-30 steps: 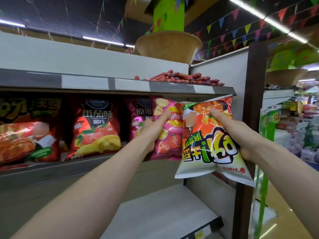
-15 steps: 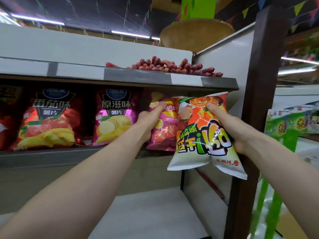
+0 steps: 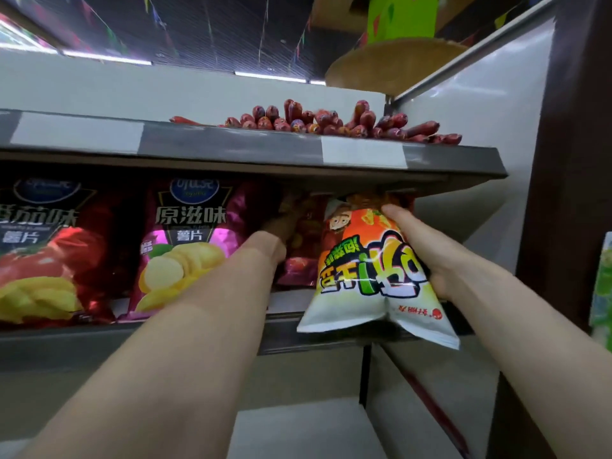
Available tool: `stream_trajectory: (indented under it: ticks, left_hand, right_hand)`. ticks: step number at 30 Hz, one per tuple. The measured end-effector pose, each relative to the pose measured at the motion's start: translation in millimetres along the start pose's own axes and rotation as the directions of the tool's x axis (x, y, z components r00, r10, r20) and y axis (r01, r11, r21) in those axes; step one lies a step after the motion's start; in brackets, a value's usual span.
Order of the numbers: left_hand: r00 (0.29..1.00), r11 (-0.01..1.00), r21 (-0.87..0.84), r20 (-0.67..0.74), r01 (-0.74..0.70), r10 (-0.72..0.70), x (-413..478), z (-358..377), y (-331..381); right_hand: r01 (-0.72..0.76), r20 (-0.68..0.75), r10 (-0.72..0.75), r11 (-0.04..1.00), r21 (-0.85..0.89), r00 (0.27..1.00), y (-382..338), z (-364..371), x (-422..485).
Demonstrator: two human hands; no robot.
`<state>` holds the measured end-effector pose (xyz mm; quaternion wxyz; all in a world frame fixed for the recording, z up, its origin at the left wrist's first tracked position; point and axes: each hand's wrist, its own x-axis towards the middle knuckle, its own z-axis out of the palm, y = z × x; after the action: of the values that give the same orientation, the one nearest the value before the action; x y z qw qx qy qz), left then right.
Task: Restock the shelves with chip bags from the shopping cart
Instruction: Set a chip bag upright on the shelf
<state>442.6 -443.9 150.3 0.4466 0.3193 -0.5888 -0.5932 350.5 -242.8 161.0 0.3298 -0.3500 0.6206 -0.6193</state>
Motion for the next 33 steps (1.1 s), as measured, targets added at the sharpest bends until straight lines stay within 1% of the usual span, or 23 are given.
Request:
stream_trajectory:
  ticks: [2, 4, 7, 10, 11, 13, 15, 16, 17, 19, 21, 22, 23, 24, 25, 26, 27, 28, 29, 30, 31, 32, 33]
  left_hand:
    - [1.000, 1.000, -0.015, -0.008, -0.002, 0.002, 9.2, 0.1, -5.3]
    - [0.998, 0.996, -0.075, -0.021, -0.055, 0.054, 24.5, 2.4, -14.3]
    - [0.987, 0.991, -0.062, -0.115, -0.118, 0.111, 85.1, 3.8, -44.8]
    - [0.965, 0.992, 0.000, -0.232, -0.123, 0.119, 111.7, 3.2, -61.0]
    - [0.959, 0.989, -0.033, -0.251, -0.144, 0.131, 111.5, 2.3, -61.0]
    - [0.951, 0.979, -0.094, -0.269, -0.181, 0.150, 99.2, 2.1, -58.0]
    - [0.957, 0.980, -0.064, -0.236, -0.188, 0.168, 84.6, 3.9, -56.3]
    - [0.960, 0.979, -0.062, -0.217, -0.194, 0.176, 66.7, 5.7, -47.1]
    - [0.966, 0.982, -0.070, -0.205, -0.177, 0.159, 54.1, 7.2, -40.4]
    - [0.972, 0.989, -0.073, -0.208, -0.126, 0.108, 51.3, 6.4, -37.1]
    - [0.961, 0.995, -0.015, -0.260, -0.103, 0.096, 48.9, 3.9, -30.9]
    - [0.950, 0.994, 0.039, -0.292, -0.105, 0.112, 43.4, 3.2, -24.5]
    - [0.947, 0.991, 0.086, -0.297, -0.105, 0.126, 29.2, 5.0, -14.5]
    - [0.947, 0.986, 0.130, -0.292, -0.101, 0.136, 16.3, 6.9, -6.4]
    - [0.946, 0.979, 0.174, -0.286, -0.107, 0.154, 5.4, 9.0, 0.9]
    - [0.944, 0.970, 0.215, -0.282, -0.112, 0.172, 1.6, 10.7, 3.5]
    - [0.937, 0.957, 0.260, -0.285, -0.128, 0.202, -2.7, 12.7, 4.8]
    - [0.920, 0.937, 0.302, -0.288, -0.176, 0.265, -11.2, 15.6, 7.2]
    - [0.916, 0.918, 0.338, -0.261, -0.207, 0.303, -24.6, 20.0, 11.0]
    - [0.927, 0.914, 0.340, -0.217, -0.223, 0.307, -36.0, 23.4, 13.8]
    - [0.946, 0.922, 0.321, -0.161, -0.219, 0.281, -47.0, 24.4, 15.3]
    - [0.972, 0.934, 0.314, -0.107, -0.168, 0.210, -55.0, 23.0, 15.4]
    - [0.993, 0.944, 0.319, -0.051, -0.081, 0.103, -64.8, 20.7, 17.7]
  right_hand:
    - [-0.005, -0.009, 0.006, 1.000, 0.018, 1.000, -1.3, 1.8, 14.7]
    - [-0.006, -0.007, 0.006, 1.000, 0.022, 1.000, -0.6, 3.2, 30.0]
    - [-0.033, -0.036, 0.033, 0.999, 0.008, 0.999, 7.4, 4.2, 54.8]
    - [-0.048, -0.031, 0.049, 0.999, 0.014, 0.998, 21.0, 3.8, 78.0]
    - [-0.038, -0.023, 0.039, 0.999, 0.040, 0.999, 21.0, 6.2, 83.1]
    - [0.028, -0.040, -0.024, 0.995, 0.099, 0.999, 14.1, 14.2, 99.8]
    - [0.202, -0.054, -0.196, 0.966, 0.161, 0.979, 5.0, 17.0, 111.8]
    - [0.248, -0.046, -0.244, 0.953, 0.176, 0.969, 6.9, 16.6, 116.5]
    - [0.282, -0.056, -0.277, 0.947, 0.152, 0.959, 12.3, 15.7, 119.7]
    - [0.294, -0.053, -0.290, 0.951, 0.090, 0.955, 22.3, 13.1, 127.8]
    - [0.286, -0.079, -0.281, 0.957, 0.052, 0.956, 19.7, 13.5, 129.7]
    - [0.298, -0.100, -0.289, 0.950, 0.095, 0.952, 15.2, 15.0, 126.9]
    - [0.331, -0.127, -0.317, 0.936, 0.117, 0.940, 10.6, 16.6, 123.8]
    - [0.335, -0.147, -0.314, 0.930, 0.149, 0.938, 9.1, 18.4, 118.5]
    - [0.332, -0.167, -0.308, 0.933, 0.137, 0.936, 9.8, 16.6, 113.4]
    - [0.294, -0.168, -0.271, 0.947, 0.132, 0.948, 12.6, 12.9, 109.9]
    - [0.212, -0.140, -0.191, 0.964, 0.162, 0.972, 16.6, 10.9, 101.7]
    - [0.085, -0.078, -0.071, 0.977, 0.195, 0.994, 21.4, 11.1, 93.7]
    - [-0.014, -0.029, 0.020, 0.980, 0.196, 0.999, 25.6, 10.0, 84.7]
    - [-0.050, -0.015, 0.054, 0.980, 0.191, 0.998, 30.0, 8.1, 80.6]
    - [-0.044, -0.021, 0.049, 0.977, 0.207, 0.999, 31.6, 8.4, 77.3]
    - [-0.020, -0.049, 0.031, 0.976, 0.215, 0.998, 32.4, 8.5, 75.9]
    - [0.007, -0.076, 0.011, 0.974, 0.226, 0.997, 30.4, 10.7, 72.4]
